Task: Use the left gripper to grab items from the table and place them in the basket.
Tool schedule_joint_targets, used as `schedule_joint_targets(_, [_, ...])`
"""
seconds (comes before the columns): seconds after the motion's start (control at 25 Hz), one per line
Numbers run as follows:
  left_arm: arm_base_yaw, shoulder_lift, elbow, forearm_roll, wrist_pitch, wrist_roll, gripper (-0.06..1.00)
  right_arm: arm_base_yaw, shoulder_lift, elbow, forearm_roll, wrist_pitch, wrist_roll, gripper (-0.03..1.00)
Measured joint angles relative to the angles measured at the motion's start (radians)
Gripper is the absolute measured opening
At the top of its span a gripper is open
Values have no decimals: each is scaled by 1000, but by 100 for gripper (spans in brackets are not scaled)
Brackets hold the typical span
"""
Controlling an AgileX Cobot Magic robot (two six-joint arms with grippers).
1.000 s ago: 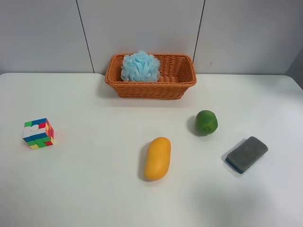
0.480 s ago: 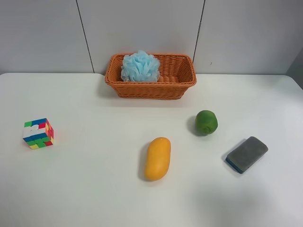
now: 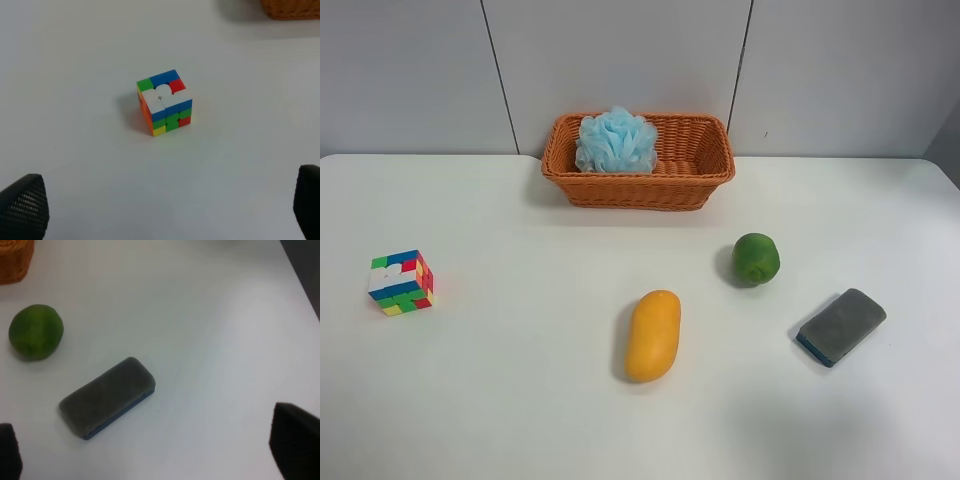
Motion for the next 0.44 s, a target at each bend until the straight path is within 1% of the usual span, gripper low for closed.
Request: schedule_joint_targets(0.44, [0,0,0,0,0,0,97,0,0,0,0,0,0,99])
